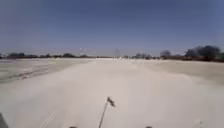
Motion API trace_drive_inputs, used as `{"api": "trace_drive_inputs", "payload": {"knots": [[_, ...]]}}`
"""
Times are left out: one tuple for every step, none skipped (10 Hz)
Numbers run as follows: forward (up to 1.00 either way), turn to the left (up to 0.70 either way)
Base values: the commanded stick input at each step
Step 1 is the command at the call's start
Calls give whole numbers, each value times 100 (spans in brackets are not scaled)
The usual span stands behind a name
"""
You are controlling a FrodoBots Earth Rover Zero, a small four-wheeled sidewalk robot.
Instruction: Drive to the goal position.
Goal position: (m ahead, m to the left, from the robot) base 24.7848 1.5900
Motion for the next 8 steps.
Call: {"api": "trace_drive_inputs", "payload": {"knots": [[70, 0], [70, 0], [70, 0], [70, 0], [70, 0], [70, 0], [70, 0], [70, 0]]}}
